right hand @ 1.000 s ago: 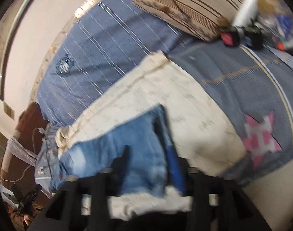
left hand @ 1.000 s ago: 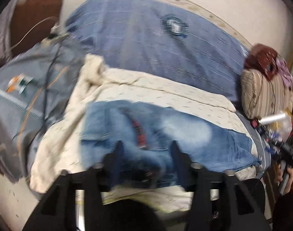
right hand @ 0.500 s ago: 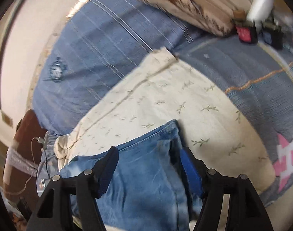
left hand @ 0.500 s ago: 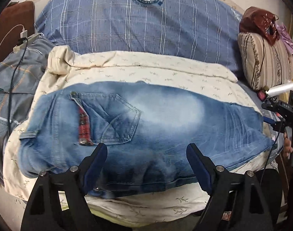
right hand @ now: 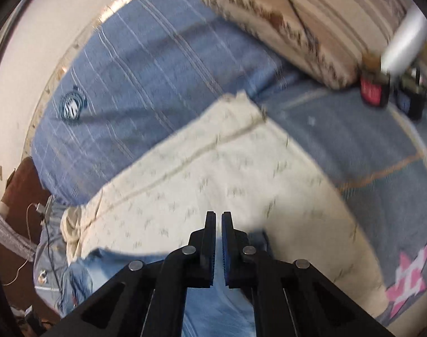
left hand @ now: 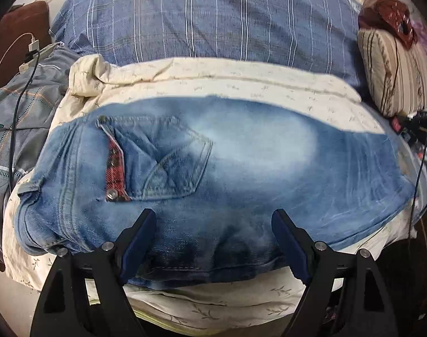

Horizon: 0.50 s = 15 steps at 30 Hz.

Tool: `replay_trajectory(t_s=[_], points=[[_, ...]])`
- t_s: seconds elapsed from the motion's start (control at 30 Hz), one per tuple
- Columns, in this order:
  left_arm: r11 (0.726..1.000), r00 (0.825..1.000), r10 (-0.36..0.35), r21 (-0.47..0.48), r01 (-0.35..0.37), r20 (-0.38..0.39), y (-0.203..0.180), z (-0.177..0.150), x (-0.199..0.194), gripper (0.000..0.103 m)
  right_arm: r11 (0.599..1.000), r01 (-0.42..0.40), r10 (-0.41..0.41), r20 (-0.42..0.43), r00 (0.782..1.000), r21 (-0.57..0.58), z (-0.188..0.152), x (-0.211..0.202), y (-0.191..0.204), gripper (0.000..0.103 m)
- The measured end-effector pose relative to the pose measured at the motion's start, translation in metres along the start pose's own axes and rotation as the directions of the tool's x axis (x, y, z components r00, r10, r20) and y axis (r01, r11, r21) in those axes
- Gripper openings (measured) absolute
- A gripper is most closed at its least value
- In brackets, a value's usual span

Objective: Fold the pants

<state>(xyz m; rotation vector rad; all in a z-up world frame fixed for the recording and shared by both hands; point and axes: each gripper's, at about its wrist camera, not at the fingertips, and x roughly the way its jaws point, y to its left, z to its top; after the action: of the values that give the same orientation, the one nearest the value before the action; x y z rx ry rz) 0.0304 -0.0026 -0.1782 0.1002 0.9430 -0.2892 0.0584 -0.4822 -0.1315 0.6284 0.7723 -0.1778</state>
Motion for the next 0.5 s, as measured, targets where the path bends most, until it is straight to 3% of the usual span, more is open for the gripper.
replay_trajectory(t_s=[0.1,0.2,0.27,0.37,0.5], points=[[0.999,0.998,0.035,0.038,-0.033,-0.048,-0.004,-0.008,0.012,0.085,0.998,0.063,-0.062,-0.023,0.998,0.027,0.0,0.017,-0.017,0.004],[0.994,0.996,0.063,0.095,-0.058,-0.057,-0.01,-0.016,0.017,0.085,0.993,-0.102,0.103,-0.013,0.995,0.061,-0.015,0.008,-0.023,0.005],[0.99,0.994,0.084,0.118,-0.076,-0.065,-0.015,-0.018,0.019,0.085,0.99,-0.137,0.137,-0.026,0.99,0.022,-0.023,-0.002,-0.012,0.006],[0.989,0.994,0.09,0.126,-0.082,-0.064,-0.019,-0.018,0.02,0.087,0.98,-0.198,0.196,-0.117,0.974,-0.005,-0.035,0.004,0.008,0.006],[0.99,0.995,0.08,0.12,-0.072,-0.061,-0.017,-0.02,0.016,0.087,0.991,-0.091,0.065,-0.239,0.969,-0.101,-0.054,0.042,0.028,0.006]])
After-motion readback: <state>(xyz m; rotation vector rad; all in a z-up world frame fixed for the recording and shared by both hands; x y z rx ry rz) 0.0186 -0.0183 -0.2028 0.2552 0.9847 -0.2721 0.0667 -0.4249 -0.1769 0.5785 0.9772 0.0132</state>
